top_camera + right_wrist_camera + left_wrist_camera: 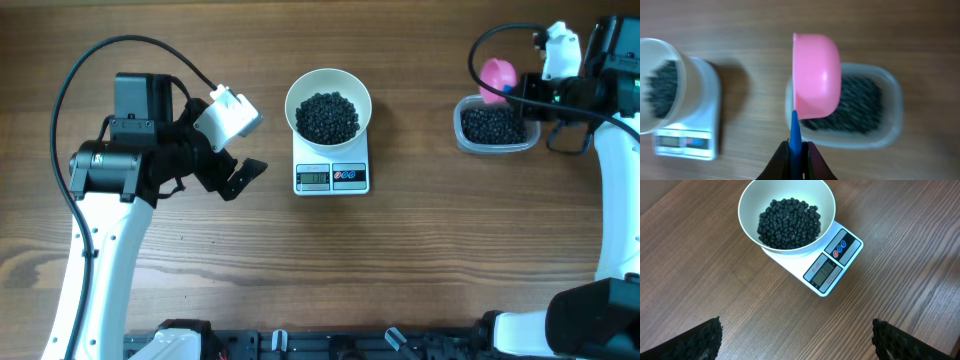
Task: Scoop item into bowl and weigh 150g on scale
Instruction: 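Return the empty scoop with the right gripper to the bean tub, then dip the pink scoop into the black beans with the right gripper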
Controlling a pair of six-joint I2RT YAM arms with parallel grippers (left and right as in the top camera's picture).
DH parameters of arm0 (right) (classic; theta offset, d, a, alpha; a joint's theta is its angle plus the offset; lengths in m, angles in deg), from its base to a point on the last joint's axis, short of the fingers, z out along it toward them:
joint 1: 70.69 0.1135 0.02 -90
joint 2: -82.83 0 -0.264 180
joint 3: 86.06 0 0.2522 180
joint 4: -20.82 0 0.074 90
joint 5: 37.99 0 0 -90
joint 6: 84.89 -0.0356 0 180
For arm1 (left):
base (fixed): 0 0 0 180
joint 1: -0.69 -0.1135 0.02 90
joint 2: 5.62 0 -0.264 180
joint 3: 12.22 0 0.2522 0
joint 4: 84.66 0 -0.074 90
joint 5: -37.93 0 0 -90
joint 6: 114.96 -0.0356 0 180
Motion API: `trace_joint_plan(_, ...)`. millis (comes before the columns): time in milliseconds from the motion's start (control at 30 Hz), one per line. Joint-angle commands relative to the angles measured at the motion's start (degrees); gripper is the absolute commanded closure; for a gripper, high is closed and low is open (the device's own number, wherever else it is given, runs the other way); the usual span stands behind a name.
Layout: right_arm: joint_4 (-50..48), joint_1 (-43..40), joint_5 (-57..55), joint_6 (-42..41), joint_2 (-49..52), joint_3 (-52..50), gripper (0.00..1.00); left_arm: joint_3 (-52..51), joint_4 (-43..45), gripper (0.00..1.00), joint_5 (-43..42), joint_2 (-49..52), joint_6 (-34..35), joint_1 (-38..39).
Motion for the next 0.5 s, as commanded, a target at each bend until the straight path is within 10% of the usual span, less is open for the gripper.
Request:
trace_joint_plan(0,0.6,-0.1,-11.3,2.5,0.1,-1.9,0.96,-0.5,0.1,0.00,-0.2,0.2,0.3,0.0)
trace_joint_plan(467,0.9,-0.1,-15.5,4.2,12.5,-4.3,0.96,-0.5,0.1,0.00,-0.2,0.2,0.3,0.0)
